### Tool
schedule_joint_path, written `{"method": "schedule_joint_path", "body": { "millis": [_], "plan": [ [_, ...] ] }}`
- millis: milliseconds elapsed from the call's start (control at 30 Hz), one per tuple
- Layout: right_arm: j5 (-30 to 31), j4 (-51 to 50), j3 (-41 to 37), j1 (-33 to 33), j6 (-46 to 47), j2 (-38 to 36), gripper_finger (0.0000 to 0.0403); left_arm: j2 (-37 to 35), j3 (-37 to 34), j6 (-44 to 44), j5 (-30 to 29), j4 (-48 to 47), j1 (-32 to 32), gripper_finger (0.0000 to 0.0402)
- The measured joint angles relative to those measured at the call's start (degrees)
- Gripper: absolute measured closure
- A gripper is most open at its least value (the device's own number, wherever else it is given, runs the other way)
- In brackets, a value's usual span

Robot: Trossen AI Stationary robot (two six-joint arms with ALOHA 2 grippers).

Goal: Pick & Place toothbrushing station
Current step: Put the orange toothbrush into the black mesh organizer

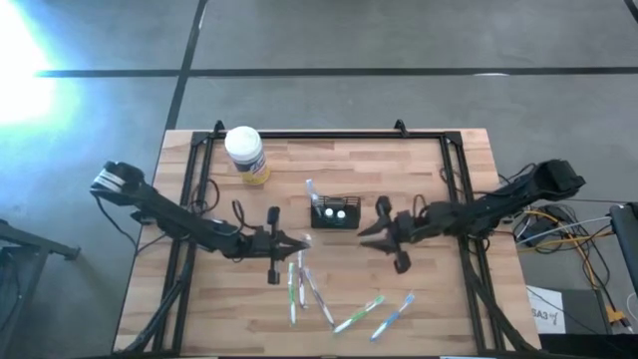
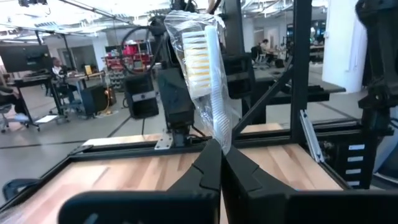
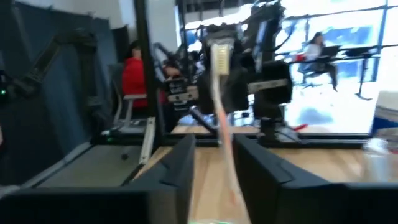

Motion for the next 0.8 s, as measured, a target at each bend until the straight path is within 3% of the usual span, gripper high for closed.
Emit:
{"method": "schedule_joint_path", "body": {
  "millis": [200,367,567,800],
  "plan": [
    [-1.1,0.3,7.4,0.5,0.7,8.3,0.0200,5.8,6.2,1.0,-0.2,-3.2,0.1,0.0401],
    [-1.2,-0.1,9.9,0.5,3.5,11.4,0.0155,9.2,10.5,0.4,-0.5,-4.7,0.1,0.0401],
    [-1.2,1.0,10.2,0.6,4.8,13.4,0.0141,11.0,12.8,0.0,-1.3,-7.6,0.5,0.0401],
    [0.9,4.5,10.4,0.6,3.7,16.7,0.0163,11.8,13.6,-1.1,-1.3,-7.8,1.2,0.0401]
  ]
}}
